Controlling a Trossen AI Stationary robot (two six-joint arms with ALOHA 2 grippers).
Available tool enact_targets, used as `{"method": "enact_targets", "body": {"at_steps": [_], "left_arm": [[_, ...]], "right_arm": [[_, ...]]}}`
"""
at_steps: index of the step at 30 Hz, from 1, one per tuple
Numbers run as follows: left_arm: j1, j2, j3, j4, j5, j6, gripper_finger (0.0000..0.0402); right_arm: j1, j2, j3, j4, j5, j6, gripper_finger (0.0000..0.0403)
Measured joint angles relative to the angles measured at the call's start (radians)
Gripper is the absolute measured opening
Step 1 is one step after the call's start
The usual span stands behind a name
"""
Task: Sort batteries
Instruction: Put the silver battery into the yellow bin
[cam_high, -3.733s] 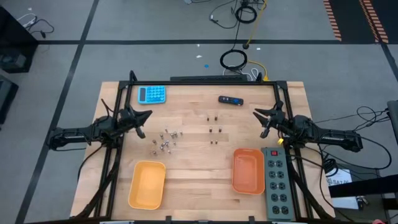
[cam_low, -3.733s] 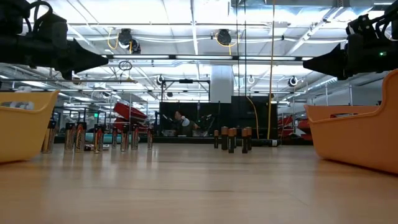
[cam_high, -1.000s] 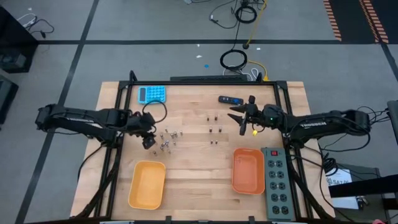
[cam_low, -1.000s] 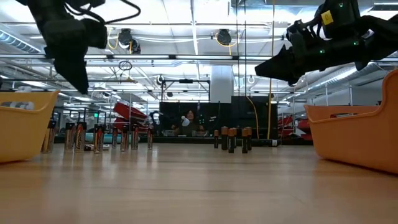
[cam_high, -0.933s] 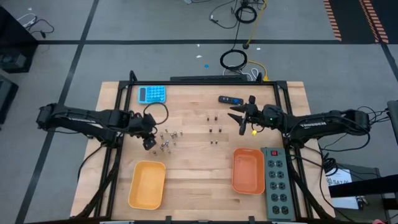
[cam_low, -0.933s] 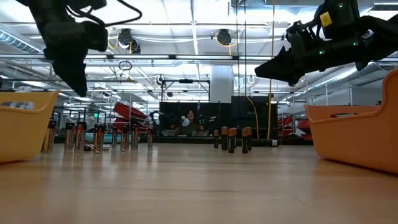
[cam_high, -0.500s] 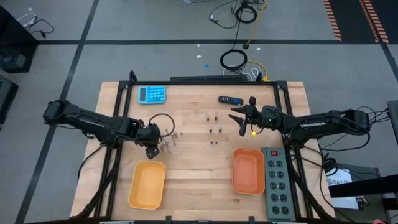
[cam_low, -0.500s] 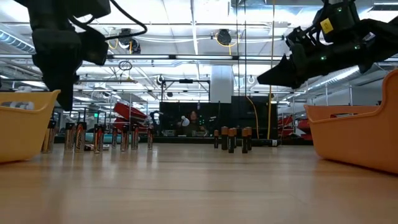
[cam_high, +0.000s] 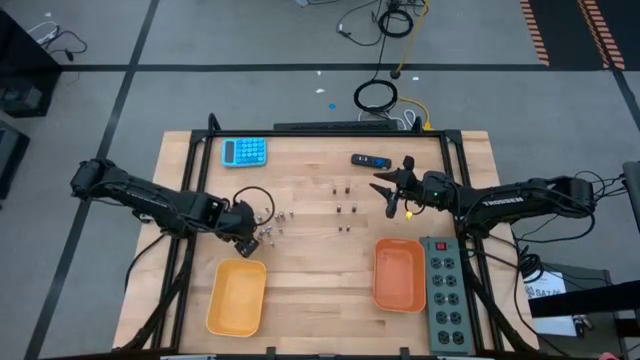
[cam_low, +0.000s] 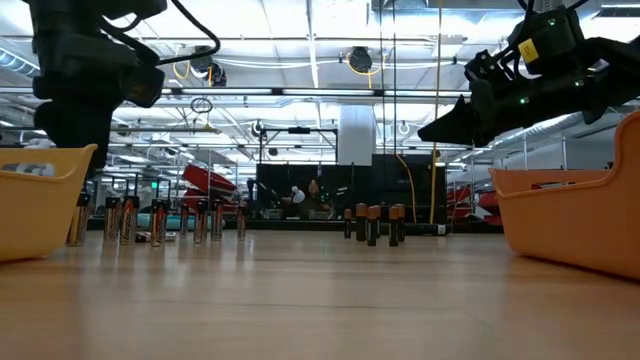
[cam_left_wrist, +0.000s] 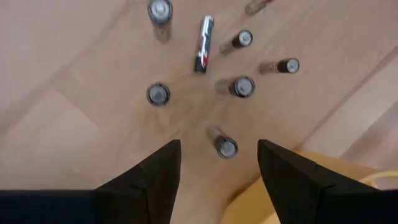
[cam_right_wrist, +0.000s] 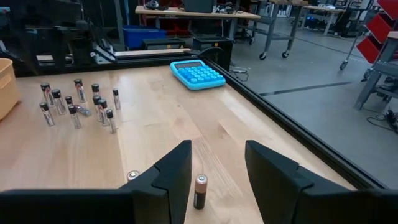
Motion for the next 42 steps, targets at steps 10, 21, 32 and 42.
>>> {"method": "enact_targets", "body": {"at_steps": [10, 21, 32, 42], "left_arm": [[-0.012, 0.1, 0.0, 0.007, 0.09, -0.025, 0.0221], [-0.067, 0.171, 0.0, 0.056, 0.075, -0.034, 0.0221], [-0.068, 0.205, 0.0, 0.057, 0.029, -0.032, 0.0221], [-0.067, 0.205, 0.0, 0.058, -0.011, -0.033, 0.0221]], "right_arm": [[0.0, 0.0, 0.0, 0.0, 0.004, 0.002, 0.0144], [0.0, 0.0, -0.001, -0.001, 0.004, 0.007, 0.0144], [0.0, 0.0, -0.001, -0.003, 0.004, 0.007, 0.0144], [0.0, 0.0, -0.001, -0.009, 0.022, 0.007, 0.0144]]}}
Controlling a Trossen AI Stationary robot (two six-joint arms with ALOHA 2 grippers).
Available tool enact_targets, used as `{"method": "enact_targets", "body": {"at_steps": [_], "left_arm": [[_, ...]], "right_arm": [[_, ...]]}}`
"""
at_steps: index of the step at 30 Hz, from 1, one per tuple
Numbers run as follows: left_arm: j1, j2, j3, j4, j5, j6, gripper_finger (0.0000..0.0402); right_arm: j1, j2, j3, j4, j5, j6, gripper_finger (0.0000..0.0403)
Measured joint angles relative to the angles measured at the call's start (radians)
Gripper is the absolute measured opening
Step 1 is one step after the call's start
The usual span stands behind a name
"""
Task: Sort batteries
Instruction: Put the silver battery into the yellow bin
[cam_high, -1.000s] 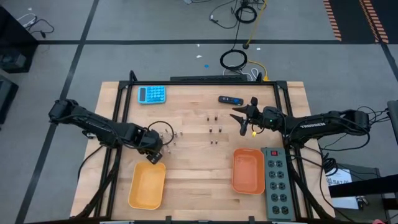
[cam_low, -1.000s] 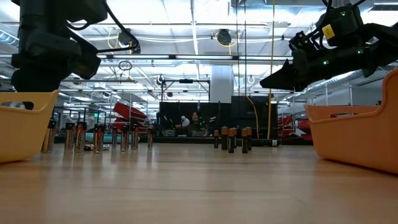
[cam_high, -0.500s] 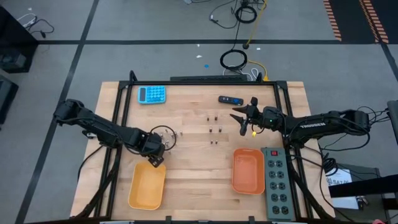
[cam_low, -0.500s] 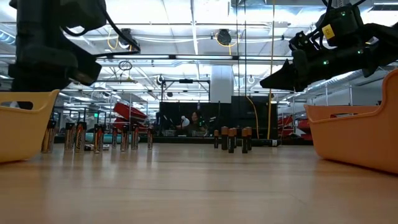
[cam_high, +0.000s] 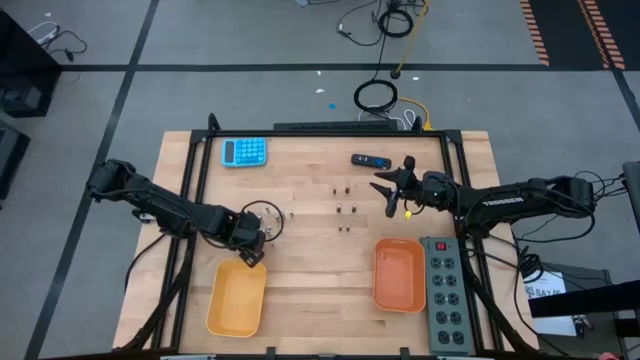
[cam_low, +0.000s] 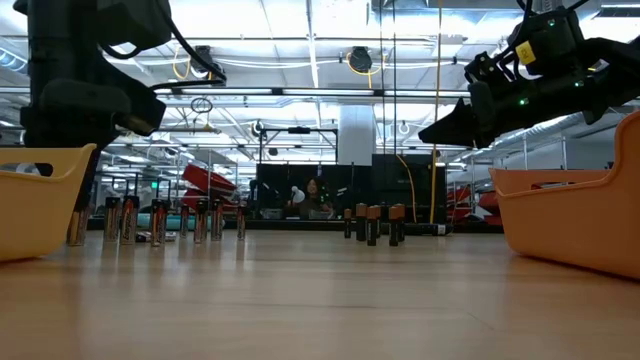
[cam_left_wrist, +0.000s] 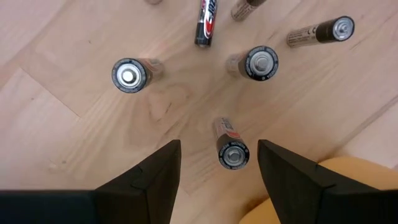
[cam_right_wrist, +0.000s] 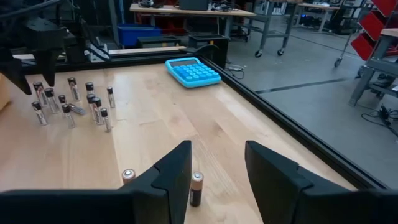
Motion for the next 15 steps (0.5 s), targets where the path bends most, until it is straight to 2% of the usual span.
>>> {"method": "enact_targets", "body": {"at_steps": [9, 15], "left_arm": [[0.002, 0.0, 0.0, 0.0, -0.023, 0.001, 0.0219], [0.003, 0.0, 0.0, 0.0, -0.024, 0.001, 0.0178]], "right_arm": [[0.0, 0.0, 0.0, 0.0, 0.0, 0.0, 0.0144], [0.0, 0.0, 0.0, 0.0, -0.001, 0.0, 0.0144]]}}
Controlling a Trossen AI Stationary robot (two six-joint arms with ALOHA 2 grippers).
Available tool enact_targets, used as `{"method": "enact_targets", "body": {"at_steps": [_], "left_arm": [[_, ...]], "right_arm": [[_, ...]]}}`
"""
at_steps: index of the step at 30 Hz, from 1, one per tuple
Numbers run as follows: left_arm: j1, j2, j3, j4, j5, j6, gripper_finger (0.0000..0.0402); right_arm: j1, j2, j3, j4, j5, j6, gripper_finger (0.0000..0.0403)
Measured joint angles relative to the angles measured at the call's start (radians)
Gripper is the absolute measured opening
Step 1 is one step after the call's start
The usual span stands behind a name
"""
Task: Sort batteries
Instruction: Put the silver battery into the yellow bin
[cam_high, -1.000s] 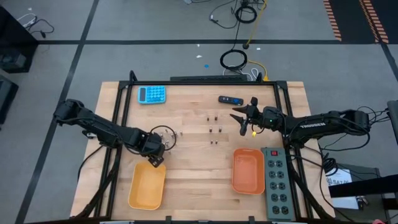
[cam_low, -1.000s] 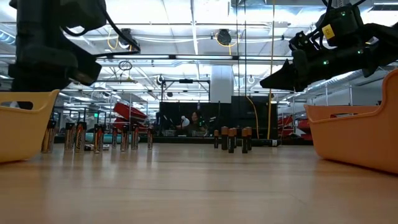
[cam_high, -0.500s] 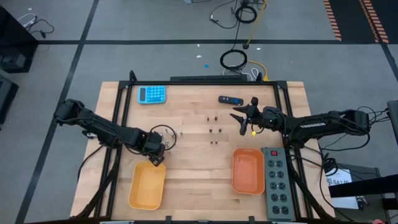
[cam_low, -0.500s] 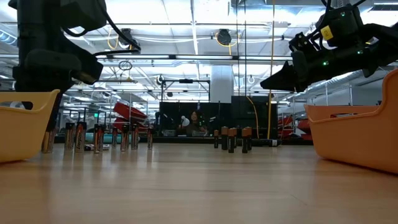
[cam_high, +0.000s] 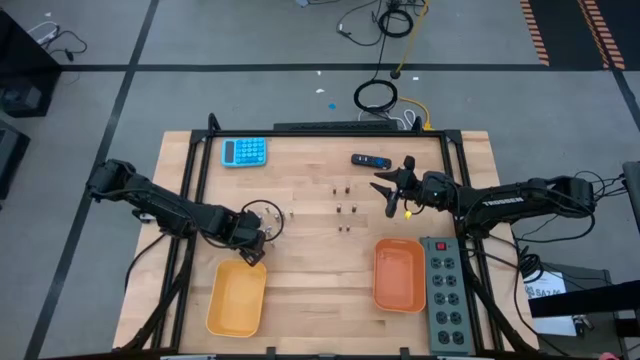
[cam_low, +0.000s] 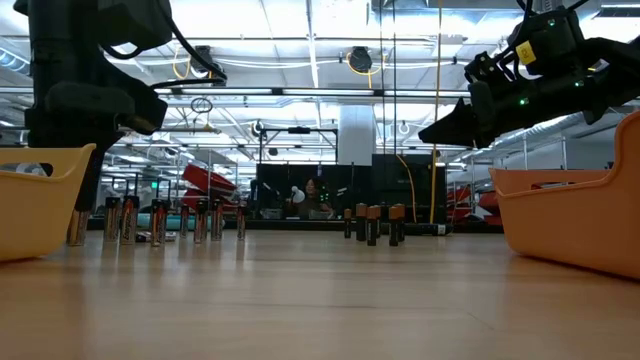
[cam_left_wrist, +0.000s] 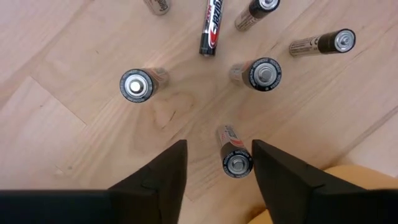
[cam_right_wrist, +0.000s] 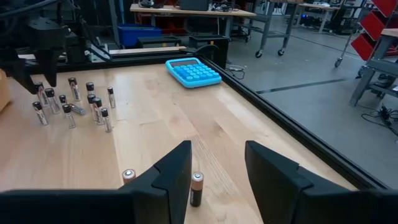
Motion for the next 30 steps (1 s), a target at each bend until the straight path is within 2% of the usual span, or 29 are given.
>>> {"method": "enact_targets", "body": {"at_steps": [13, 25, 30], "left_arm": [[0.0, 0.0, 0.0, 0.01, -0.013, 0.027, 0.0059], [0.0, -0.001, 0.004, 0.007, 0.001, 0.053, 0.0058], [0.0, -0.011, 0.046, -0.025, 0.006, 0.08, 0.0058]], "right_arm": [[0.0, 0.0, 0.0, 0.0, 0.0, 0.0, 0.0144], [0.0, 0.0, 0.0, -0.001, 0.0, 0.0, 0.0144], [0.0, 0.0, 0.0, -0.001, 0.0, 0.0, 0.0144]]}}
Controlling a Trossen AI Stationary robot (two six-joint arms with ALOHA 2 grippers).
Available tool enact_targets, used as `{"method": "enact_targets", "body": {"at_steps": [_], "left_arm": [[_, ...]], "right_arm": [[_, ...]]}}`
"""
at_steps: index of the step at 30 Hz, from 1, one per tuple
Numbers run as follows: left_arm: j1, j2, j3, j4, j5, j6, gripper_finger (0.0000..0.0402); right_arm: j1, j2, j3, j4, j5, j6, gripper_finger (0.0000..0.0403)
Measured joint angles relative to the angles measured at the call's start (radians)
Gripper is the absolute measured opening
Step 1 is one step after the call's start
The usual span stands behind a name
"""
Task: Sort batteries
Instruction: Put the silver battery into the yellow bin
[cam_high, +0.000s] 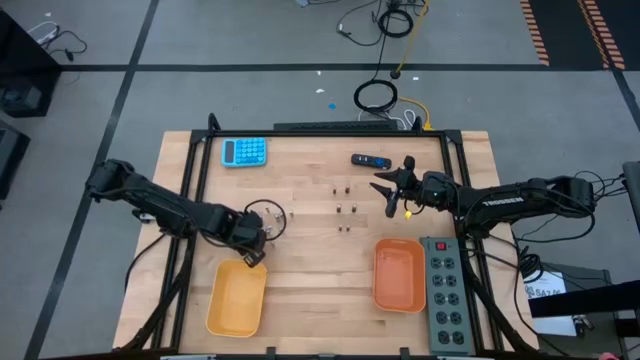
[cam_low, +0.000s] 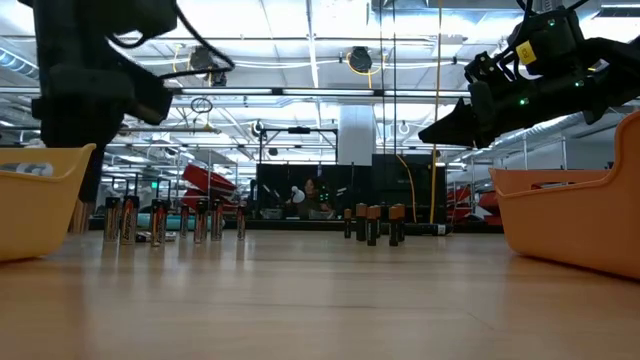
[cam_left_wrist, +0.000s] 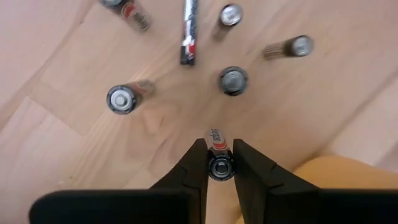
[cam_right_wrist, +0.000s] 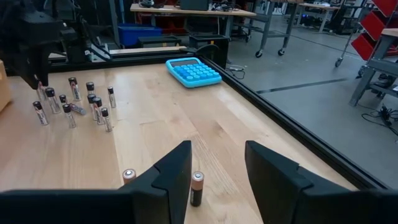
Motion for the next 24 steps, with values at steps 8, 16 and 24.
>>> {"method": "enact_targets", "body": {"at_steps": [8, 16, 24], "left_arm": [[0.0, -0.1, 0.053, -0.064, -0.011, -0.006, 0.0058], [0.0, -0.259, 0.118, -0.098, -0.087, -0.026, 0.0058], [-0.065, -0.373, 0.102, 0.06, 0.119, -0.057, 0.0058]], "right_arm": [[0.0, 0.0, 0.0, -0.005, 0.0, 0.0, 0.0144], [0.0, 0.0, 0.0, -0.006, 0.0, 0.0, 0.0144], [0.0, 0.007, 0.0, -0.022, 0.0, 0.001, 0.0144]]}}
